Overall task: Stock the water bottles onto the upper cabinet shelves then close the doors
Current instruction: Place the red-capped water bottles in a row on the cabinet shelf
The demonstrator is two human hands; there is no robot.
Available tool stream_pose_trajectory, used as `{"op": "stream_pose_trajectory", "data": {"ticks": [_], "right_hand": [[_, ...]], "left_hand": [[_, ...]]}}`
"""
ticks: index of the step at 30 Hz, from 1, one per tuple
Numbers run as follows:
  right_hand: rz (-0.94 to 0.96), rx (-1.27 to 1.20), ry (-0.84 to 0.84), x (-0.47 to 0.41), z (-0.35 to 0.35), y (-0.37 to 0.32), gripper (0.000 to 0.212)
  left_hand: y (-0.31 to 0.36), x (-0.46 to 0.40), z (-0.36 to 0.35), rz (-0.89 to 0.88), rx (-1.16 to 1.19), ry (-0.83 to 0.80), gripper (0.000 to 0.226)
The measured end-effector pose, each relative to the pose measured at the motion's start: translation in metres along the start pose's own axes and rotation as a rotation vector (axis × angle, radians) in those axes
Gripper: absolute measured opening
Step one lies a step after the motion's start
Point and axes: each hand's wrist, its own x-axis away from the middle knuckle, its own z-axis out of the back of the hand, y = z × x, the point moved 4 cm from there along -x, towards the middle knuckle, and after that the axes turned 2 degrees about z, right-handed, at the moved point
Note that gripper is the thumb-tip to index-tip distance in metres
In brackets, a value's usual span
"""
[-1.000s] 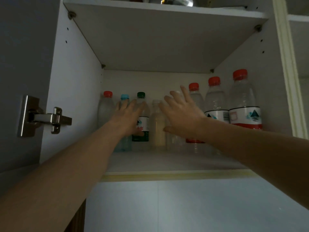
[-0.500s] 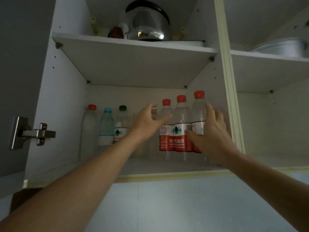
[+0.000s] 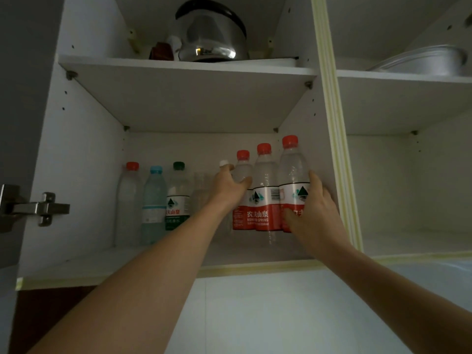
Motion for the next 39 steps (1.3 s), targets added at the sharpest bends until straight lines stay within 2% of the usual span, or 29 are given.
{"op": "stream_pose_trajectory", "data": {"ticks": [3,6,12,15,20,24,30,39], "right_hand": [[0.016,0.011,0.008,0.000,0.001,0.002,0.089],[0.040,0.033,0.015,0.003,0.000,0.004,0.089],[0.072,0.011,0.040,0.009,-0.006,0.010,0.084],[0.085,0.010,0.058,0.010,-0.007,0.012,0.083],[0.068,-0.019,0.065,0.011,-0.008,0.015,0.081],[0.048,-0.044,0.056,0.012,-0.007,0.015,0.078],[0.041,-0.018,0.066,0.014,-0.006,0.012,0.078],[-0.073,-0.081,-0.045,0.008,-0.005,0.009,0.075]], "left_hand": [[0.006,-0.006,0.002,-0.024,-0.016,0.026,0.063],[0.025,-0.016,0.006,-0.125,-0.117,0.057,0.059],[0.054,-0.037,-0.005,-0.162,-0.135,-0.089,0.065],[0.054,-0.043,-0.014,-0.125,-0.157,-0.143,0.073],[0.053,-0.052,-0.022,-0.130,-0.091,-0.170,0.058],[0.056,-0.048,-0.018,-0.206,-0.092,-0.103,0.043],[0.057,-0.037,-0.002,-0.260,-0.149,0.066,0.038],[0.057,-0.022,0.048,-0.237,-0.248,0.158,0.041]]}}
